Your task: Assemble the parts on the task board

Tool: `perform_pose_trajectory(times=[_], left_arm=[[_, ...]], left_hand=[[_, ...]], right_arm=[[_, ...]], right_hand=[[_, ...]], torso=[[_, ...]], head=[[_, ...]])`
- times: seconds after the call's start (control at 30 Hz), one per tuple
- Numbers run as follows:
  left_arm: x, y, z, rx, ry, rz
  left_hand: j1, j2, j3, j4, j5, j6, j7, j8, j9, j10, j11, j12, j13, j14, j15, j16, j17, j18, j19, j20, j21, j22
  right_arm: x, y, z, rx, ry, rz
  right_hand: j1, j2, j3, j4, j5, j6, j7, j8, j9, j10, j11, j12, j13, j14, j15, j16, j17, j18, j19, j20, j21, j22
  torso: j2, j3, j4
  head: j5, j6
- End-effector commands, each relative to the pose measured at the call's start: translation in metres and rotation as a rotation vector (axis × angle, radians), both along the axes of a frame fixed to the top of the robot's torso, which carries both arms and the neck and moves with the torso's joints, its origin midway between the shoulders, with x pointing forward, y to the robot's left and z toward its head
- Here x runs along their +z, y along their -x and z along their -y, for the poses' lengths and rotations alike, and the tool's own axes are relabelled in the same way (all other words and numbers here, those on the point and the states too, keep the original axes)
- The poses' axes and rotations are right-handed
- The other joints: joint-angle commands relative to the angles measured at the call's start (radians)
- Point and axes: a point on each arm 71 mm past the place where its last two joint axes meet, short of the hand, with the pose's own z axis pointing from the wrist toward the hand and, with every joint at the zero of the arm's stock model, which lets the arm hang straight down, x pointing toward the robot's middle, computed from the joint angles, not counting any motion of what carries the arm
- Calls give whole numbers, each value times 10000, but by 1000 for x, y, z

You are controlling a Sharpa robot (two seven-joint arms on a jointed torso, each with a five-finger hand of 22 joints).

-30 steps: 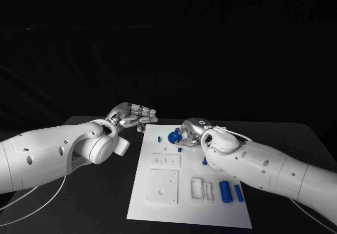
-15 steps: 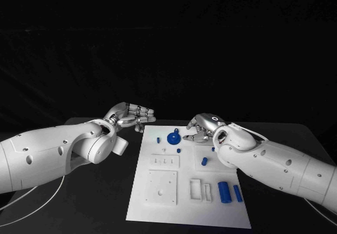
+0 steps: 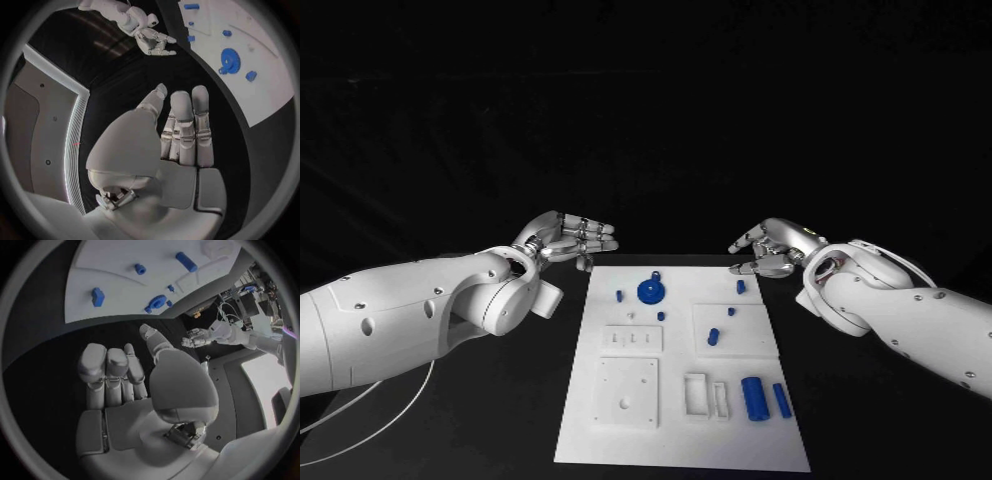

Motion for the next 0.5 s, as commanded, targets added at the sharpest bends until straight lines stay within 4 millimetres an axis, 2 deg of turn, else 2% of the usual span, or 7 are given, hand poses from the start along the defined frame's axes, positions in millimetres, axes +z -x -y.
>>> perform_pose_trajectory(times=[0.03, 0.17, 0.23, 0.3, 0.33, 0.5], left_arm=[[3, -1, -1, -6, 219, 276], [3, -2, -2, -5, 224, 257], [3, -2, -3, 2, 225, 246], [2, -2, -4, -4, 226, 226], [2, -2, -4, -9, 225, 217], [0, -2, -5, -50, 214, 180]], left_hand=[[-65, 99, 98, 8, 58, -35, 48, -9, 1, 321, -14, 16, 3, -3, 131, 48, -4, 98, 14, 77, -43, 17], [-138, 51, 293, 19, 51, 18, 88, -7, 3, 564, -37, 20, 6, -25, 165, 81, -8, 162, 11, 131, -51, 55], [-165, 27, 369, 29, 52, 51, 112, -7, 4, 662, -38, 22, 7, -31, 181, 92, -11, 173, 10, 143, -57, 70], [-186, 0, 378, 35, 48, 84, 171, -4, 6, 686, -25, 30, 9, -34, 196, 95, -12, 179, 11, 154, -63, 74], [-193, -1, 390, 39, 47, 119, 178, -7, 8, 702, -24, 31, 9, -36, 196, 97, -14, 184, 10, 159, -67, 77], [-204, -31, 392, 32, 40, 157, 199, -7, 4, 595, 9, 35, 11, -47, 217, 98, -20, 194, 12, 173, -80, 86]], right_arm=[[-2, 0, 8, 942, -871, -528], [-5, -5, 26, 703, -894, -611], [-7, -7, 33, 566, -861, -620], [-10, -10, 39, 450, -840, -637], [-11, -10, 41, 409, -837, -651], [-23, -13, 47, 238, -823, -807]], right_hand=[[-52, 177, -95, -309, 60, 23, -22, -34, 1, 65, -5, 74, 333, 9, 30, 61, 82, -11, 589, 35, -23, 762], [-37, 208, -160, -453, 78, -89, -41, -40, -1, 62, -22, 57, 330, 19, 19, 63, 132, -23, 596, 26, -40, 808], [-15, 223, -158, -493, 59, -78, -33, -36, 2, 55, -21, 42, 322, 17, 16, 53, 137, -28, 597, 21, -45, 821], [-5, 211, -169, -527, 48, -151, -28, -36, -1, 30, -21, 6, 303, 13, 17, 38, 139, -29, 591, 21, -77, 826], [-1, 207, -182, -538, 42, -184, -23, -41, -2, 19, -20, -12, 292, 11, 19, 27, 136, -29, 590, 21, -87, 829], [94, 254, -332, -681, 21, -386, -25, -41, -1, -49, -42, -130, 217, 10, 5, -81, 124, -44, 594, 11, -196, 889]], torso=[[-47, 100, -141], [-62, 164, -176], [-56, 191, -199], [-46, 235, -229], [-46, 223, -220], [-24, 298, -233]], head=[[89, -35], [72, -95], [102, -109], [136, -121], [128, -129], [116, -129]])
